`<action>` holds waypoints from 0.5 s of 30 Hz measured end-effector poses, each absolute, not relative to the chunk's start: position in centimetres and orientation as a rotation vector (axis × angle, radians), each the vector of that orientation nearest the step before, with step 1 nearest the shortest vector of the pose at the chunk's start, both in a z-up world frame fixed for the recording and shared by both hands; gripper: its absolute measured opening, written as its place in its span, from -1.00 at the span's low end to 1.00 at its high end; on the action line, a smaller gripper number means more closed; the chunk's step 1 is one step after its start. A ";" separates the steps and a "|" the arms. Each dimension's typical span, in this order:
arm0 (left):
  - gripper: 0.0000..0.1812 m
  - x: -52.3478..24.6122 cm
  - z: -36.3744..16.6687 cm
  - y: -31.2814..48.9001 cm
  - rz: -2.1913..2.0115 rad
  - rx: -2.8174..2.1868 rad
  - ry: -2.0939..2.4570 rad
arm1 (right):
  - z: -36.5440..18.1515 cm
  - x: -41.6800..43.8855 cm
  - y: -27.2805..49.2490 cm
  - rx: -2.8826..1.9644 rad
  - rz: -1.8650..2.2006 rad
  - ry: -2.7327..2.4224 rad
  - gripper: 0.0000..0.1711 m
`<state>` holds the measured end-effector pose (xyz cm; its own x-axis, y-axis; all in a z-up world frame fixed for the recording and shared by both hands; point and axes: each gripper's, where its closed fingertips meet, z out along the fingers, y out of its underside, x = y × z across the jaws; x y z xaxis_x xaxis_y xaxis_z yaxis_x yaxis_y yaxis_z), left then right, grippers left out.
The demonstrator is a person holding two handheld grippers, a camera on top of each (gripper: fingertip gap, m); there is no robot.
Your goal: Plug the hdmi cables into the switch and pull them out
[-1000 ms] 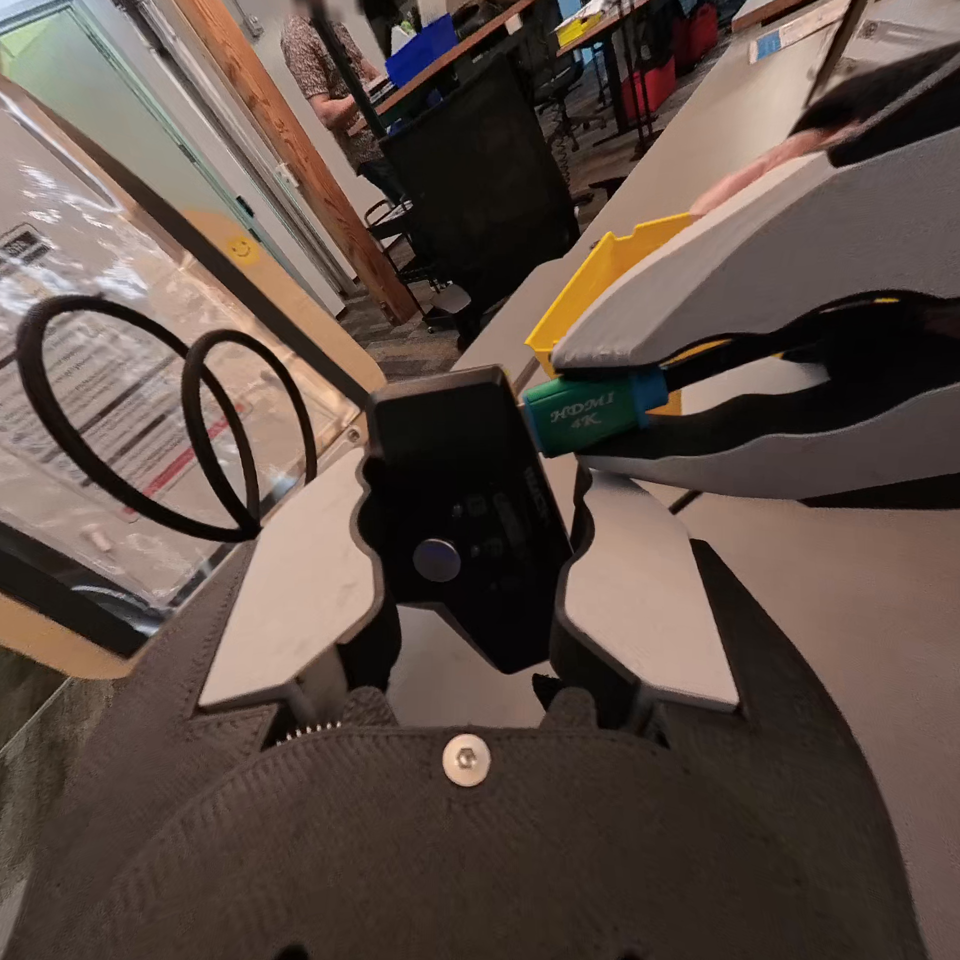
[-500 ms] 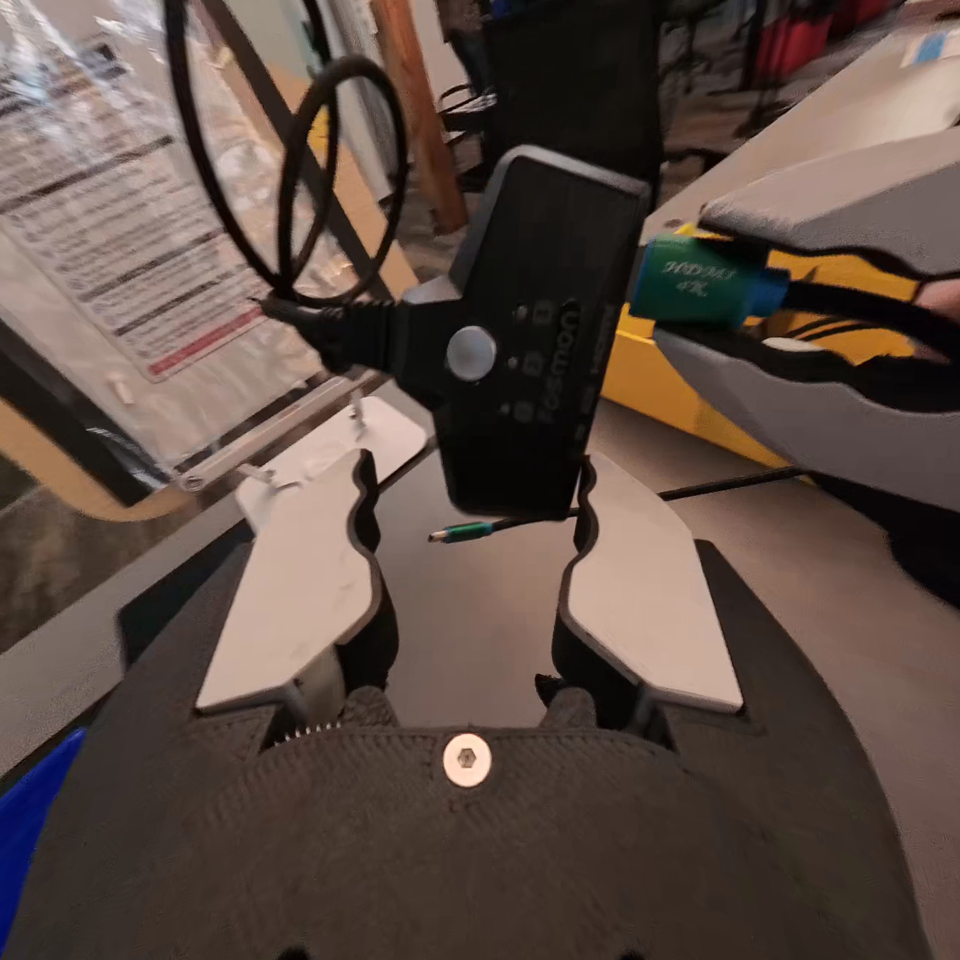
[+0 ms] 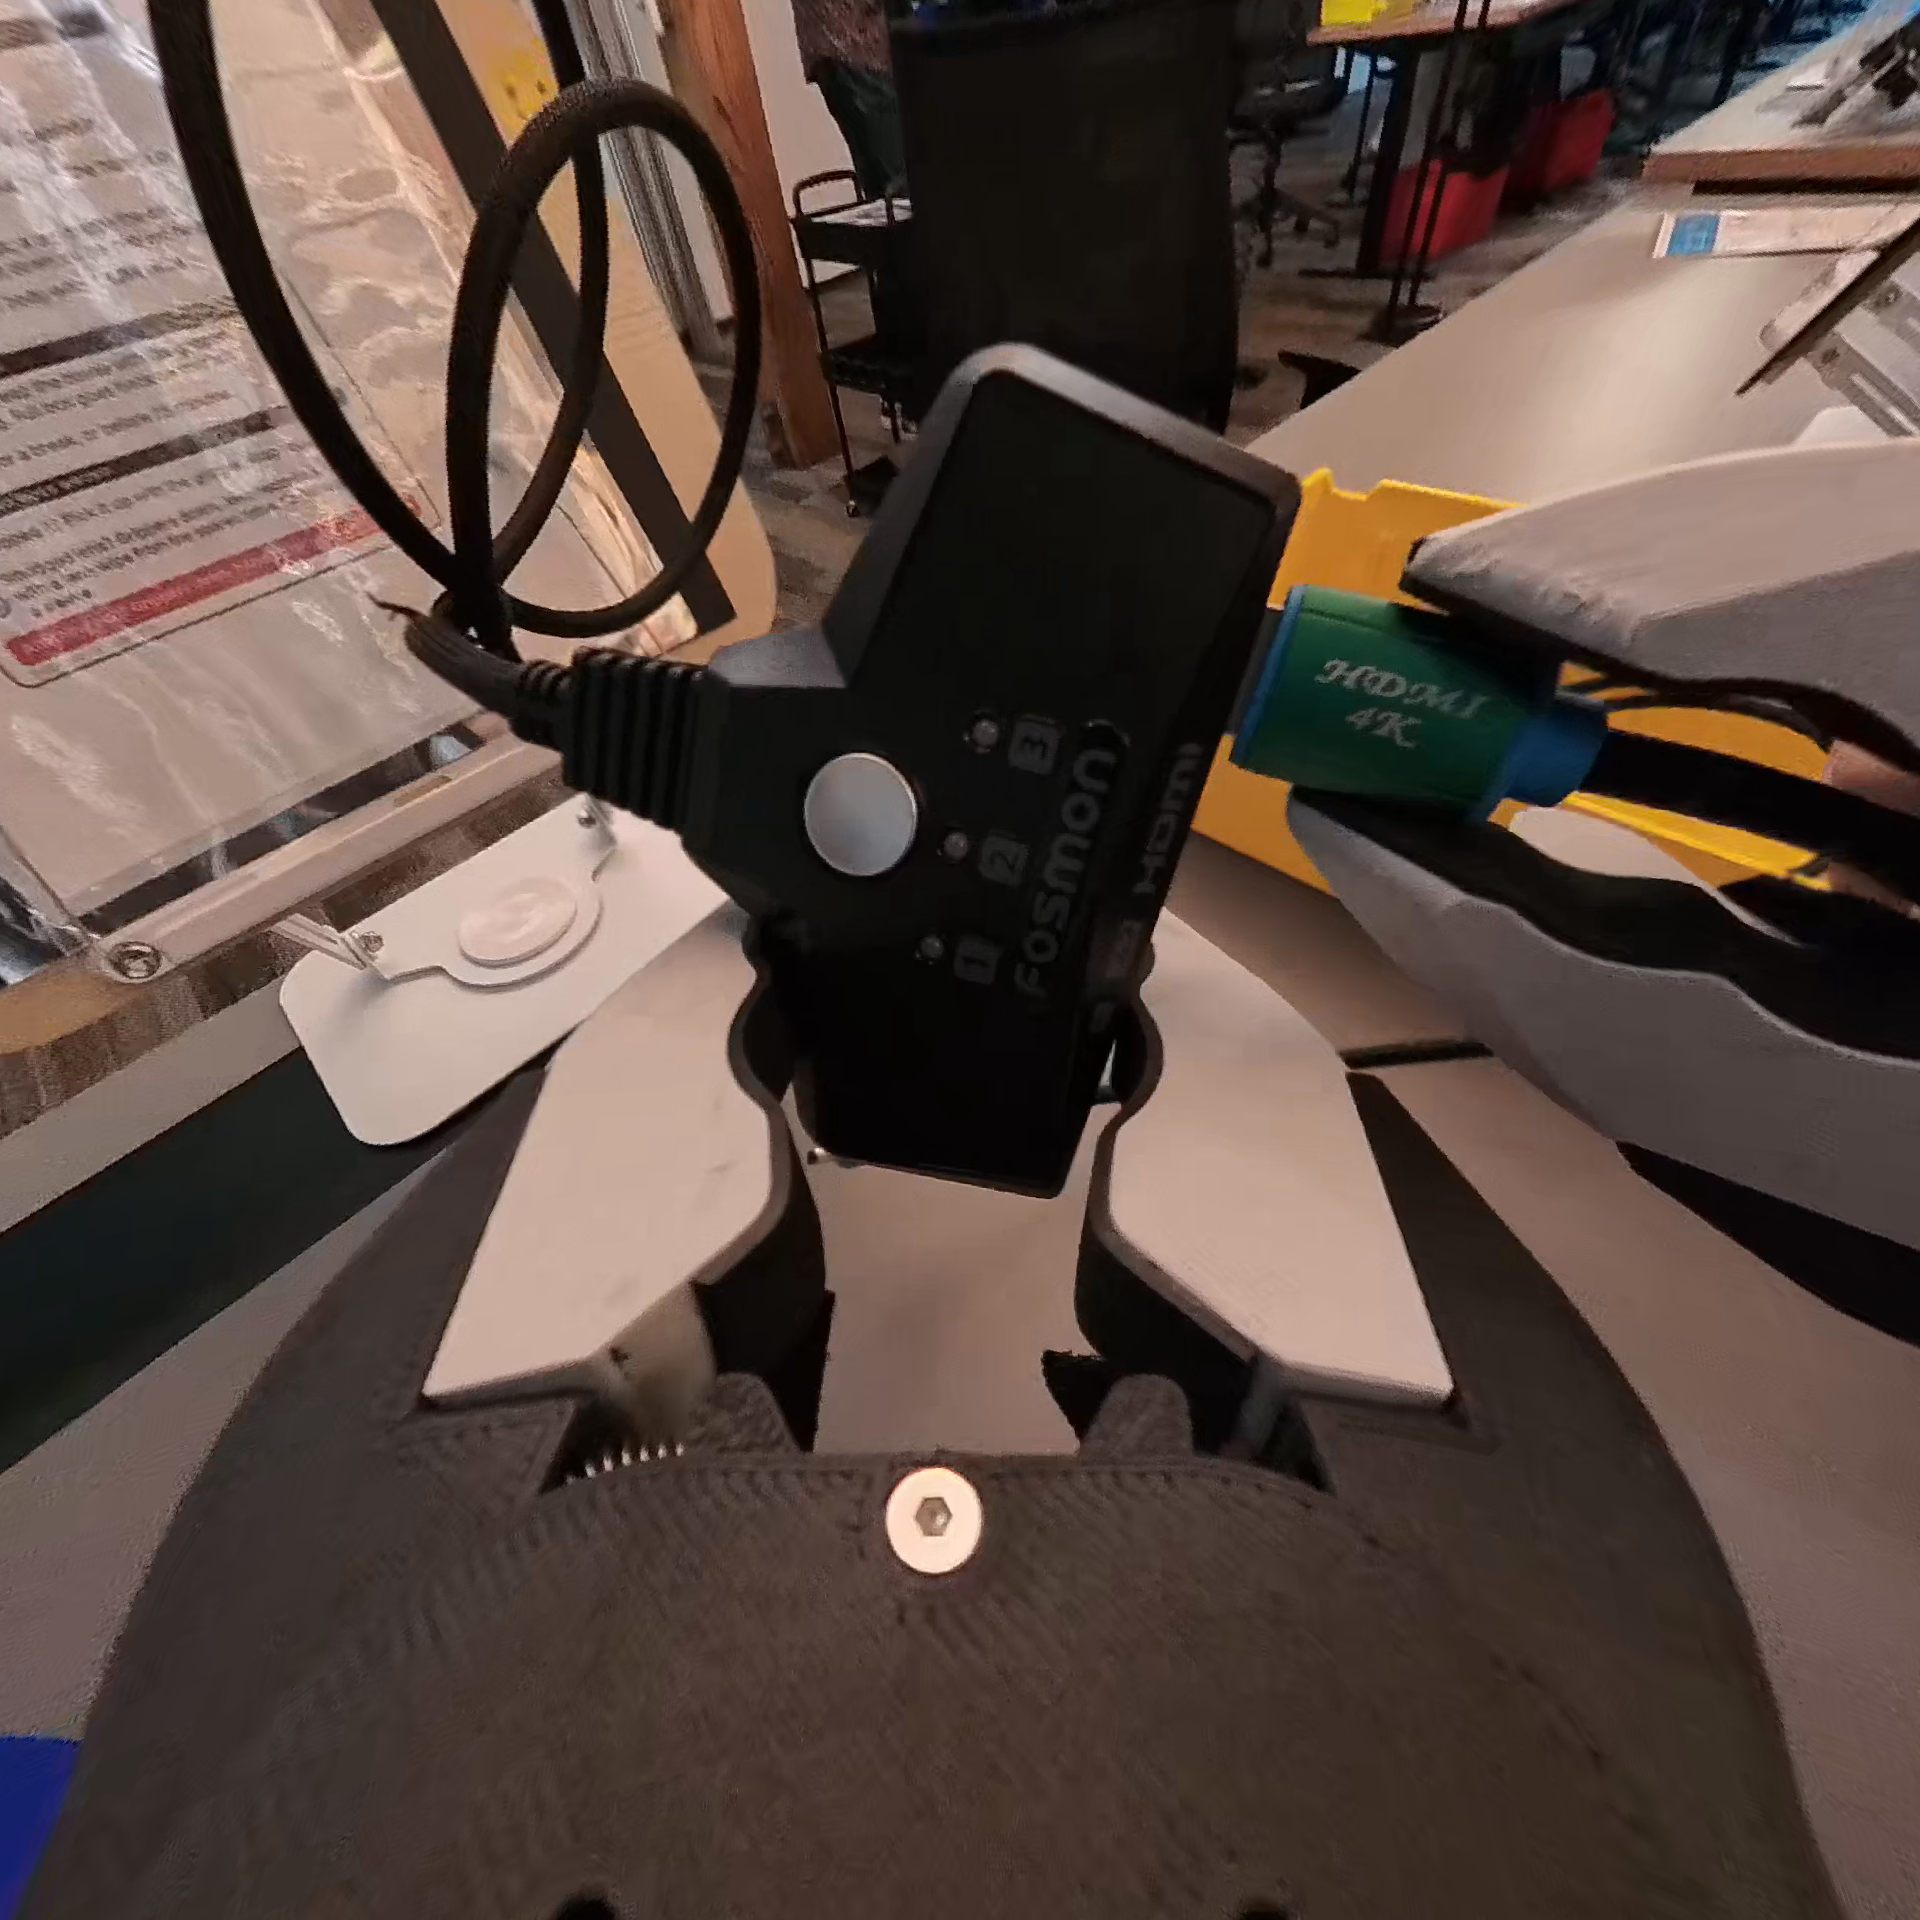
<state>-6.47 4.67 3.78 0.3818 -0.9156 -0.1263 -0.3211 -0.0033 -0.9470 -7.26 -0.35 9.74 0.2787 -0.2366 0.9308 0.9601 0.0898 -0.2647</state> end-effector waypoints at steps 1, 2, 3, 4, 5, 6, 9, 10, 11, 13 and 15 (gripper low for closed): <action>-0.34 -6.5 3.8 4.8 -0.681 -1.554 1.131 | 9.7 -7.2 -0.2 -1.114 -1.067 -0.840 -0.76; -0.35 -6.6 3.8 5.0 -0.678 -1.556 1.121 | 9.6 -7.2 -0.2 -1.116 -1.067 -0.826 -0.75; -0.35 -6.7 3.8 5.1 -0.678 -1.559 1.116 | 9.6 -7.3 -0.1 -1.120 -1.063 -0.813 -0.75; -0.35 -6.7 3.7 5.2 -0.678 -1.565 1.112 | 9.5 -7.3 0.0 -1.135 -1.051 -0.794 -0.75; -0.35 -6.8 3.7 5.4 -0.675 -1.570 1.108 | 9.4 -7.3 0.2 -1.153 -1.041 -0.779 -0.76; -0.35 -6.9 3.6 5.5 -0.679 -1.574 1.106 | 9.3 -7.3 0.2 -1.164 -1.032 -0.767 -0.76; -0.35 -6.9 3.4 5.6 -0.686 -1.573 1.115 | 9.0 -7.4 0.3 -1.176 -1.014 -0.781 -0.76; -0.35 -6.9 3.4 5.7 -0.677 -1.565 1.122 | 9.0 -7.4 0.3 -1.178 -0.998 -0.790 -0.76; -0.36 -7.0 3.5 5.7 -0.658 -1.553 1.135 | 8.9 -7.5 0.2 -1.172 -0.991 -0.820 -0.76; -0.36 -7.0 3.8 5.6 -0.647 -1.526 1.158 | 9.1 -7.6 -0.1 -1.150 -0.975 -0.861 -0.76; -0.37 -7.1 4.1 5.5 -0.628 -1.508 1.172 | 9.2 -7.6 -0.2 -1.164 -0.933 -0.885 -0.76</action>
